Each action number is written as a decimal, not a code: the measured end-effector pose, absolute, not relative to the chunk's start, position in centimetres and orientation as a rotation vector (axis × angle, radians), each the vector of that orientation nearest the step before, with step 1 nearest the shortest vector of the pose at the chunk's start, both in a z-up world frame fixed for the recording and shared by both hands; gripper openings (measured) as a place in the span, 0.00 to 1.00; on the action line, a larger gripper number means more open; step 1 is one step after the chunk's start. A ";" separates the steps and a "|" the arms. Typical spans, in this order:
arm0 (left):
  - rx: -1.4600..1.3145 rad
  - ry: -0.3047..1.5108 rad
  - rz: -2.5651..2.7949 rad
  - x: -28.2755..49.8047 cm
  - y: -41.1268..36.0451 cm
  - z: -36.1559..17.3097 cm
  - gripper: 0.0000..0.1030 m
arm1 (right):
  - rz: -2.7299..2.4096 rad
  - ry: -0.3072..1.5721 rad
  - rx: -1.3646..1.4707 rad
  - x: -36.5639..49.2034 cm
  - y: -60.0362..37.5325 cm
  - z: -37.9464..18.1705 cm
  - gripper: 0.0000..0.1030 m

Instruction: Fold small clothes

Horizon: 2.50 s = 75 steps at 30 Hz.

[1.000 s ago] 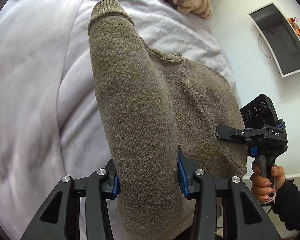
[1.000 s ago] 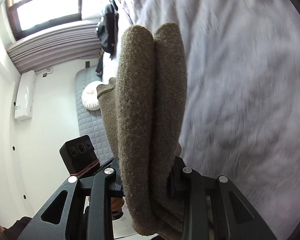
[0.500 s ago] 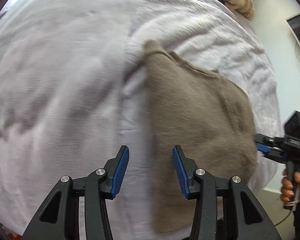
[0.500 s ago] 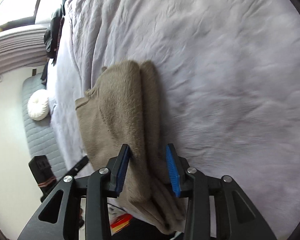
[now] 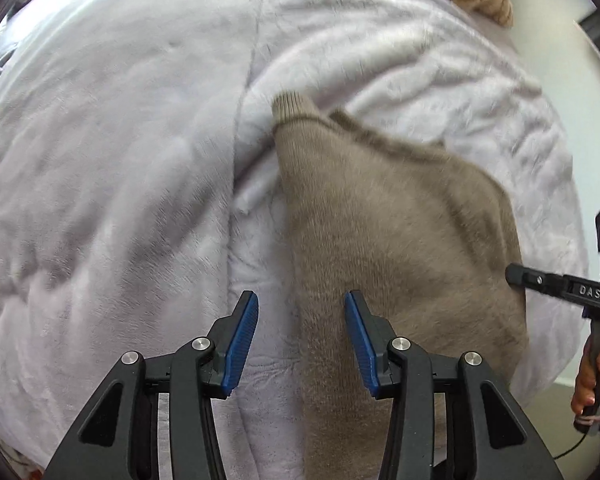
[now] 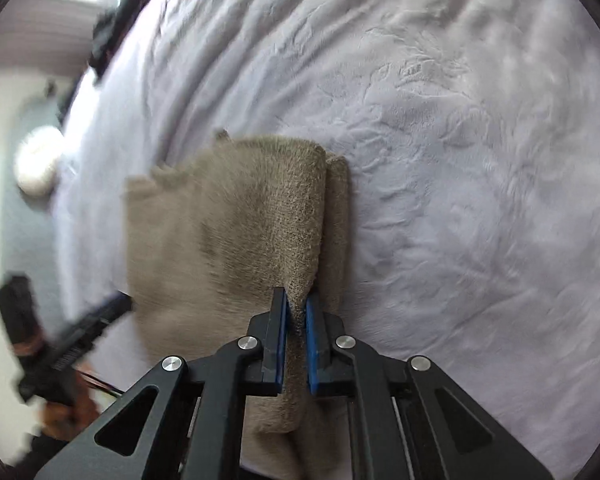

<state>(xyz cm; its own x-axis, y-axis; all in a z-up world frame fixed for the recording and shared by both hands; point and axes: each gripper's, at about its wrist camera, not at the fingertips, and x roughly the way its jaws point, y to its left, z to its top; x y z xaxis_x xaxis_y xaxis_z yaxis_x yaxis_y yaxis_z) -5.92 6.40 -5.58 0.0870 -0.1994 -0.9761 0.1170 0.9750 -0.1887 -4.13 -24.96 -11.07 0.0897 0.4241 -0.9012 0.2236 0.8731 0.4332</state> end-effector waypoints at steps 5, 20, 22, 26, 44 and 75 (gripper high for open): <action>-0.041 1.467 -0.246 -6.2 5.9 -5.9 0.49 | 0.116 1.518 0.611 -4.5 -25.9 -12.8 0.09; -0.056 1.482 -0.250 -6.7 5.9 -6.1 0.49 | 0.235 1.504 0.434 -7.9 -21.7 -7.1 0.10; -0.058 1.483 -0.251 -6.8 5.9 -6.1 0.49 | 0.261 1.530 0.387 -8.3 -20.1 -7.4 0.10; -0.062 1.485 -0.260 -6.8 5.9 -6.2 0.49 | 0.249 1.594 0.303 -8.7 -19.7 -9.7 0.07; -0.028 1.522 -0.233 -7.6 6.3 -4.9 0.49 | 0.159 1.540 0.413 -8.6 -22.2 -6.6 0.11; 0.060 1.501 -0.061 -8.9 5.7 -2.3 0.99 | -0.026 1.520 0.179 -5.9 -18.1 -4.9 1.00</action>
